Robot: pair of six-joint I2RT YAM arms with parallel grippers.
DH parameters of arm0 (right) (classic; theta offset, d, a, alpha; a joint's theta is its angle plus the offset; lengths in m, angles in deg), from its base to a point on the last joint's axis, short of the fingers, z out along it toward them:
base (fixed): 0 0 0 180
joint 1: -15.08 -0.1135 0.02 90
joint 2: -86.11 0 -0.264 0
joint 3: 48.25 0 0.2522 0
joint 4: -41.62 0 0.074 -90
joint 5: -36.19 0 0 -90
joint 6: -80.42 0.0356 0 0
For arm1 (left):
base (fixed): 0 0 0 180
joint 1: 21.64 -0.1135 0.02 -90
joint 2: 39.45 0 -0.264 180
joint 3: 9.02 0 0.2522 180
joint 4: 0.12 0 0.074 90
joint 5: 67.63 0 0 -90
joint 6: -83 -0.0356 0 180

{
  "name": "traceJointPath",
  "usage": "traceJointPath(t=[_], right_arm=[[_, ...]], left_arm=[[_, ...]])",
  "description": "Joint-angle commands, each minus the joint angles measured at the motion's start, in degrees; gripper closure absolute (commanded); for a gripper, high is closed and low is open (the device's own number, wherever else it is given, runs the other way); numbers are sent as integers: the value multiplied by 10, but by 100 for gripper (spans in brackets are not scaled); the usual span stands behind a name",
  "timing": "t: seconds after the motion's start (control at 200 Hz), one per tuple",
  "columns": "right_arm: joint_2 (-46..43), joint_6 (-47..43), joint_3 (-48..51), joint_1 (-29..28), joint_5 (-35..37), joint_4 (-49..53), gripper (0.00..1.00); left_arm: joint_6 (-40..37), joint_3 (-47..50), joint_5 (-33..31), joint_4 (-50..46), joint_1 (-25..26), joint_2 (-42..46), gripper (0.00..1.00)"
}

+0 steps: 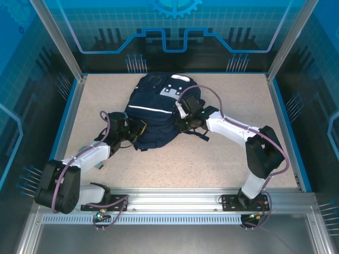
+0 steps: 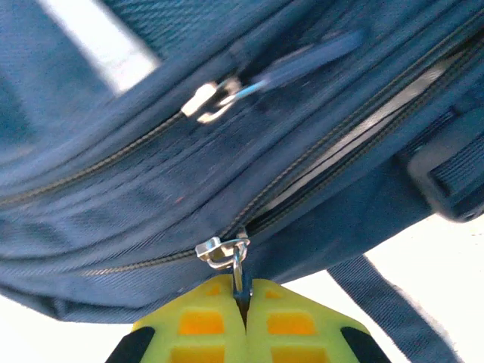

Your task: Pack the student bag

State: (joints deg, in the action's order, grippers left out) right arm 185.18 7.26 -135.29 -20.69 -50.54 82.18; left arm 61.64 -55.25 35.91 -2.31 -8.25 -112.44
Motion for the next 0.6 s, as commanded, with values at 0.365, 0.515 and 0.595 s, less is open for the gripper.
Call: traceJointPath(t=[0.365,0.515,0.595], right_arm=[[97,11,-141,104,91,106,100],[88,8,-141,106,72,113,95],[71,-5,-132,106,34,113,81]], left_arm=[[-126,13,32,-177,-8,82,98],[-147,-6,58,-180,-8,73,91],[-166,-26,66,-207,-9,72,74]])
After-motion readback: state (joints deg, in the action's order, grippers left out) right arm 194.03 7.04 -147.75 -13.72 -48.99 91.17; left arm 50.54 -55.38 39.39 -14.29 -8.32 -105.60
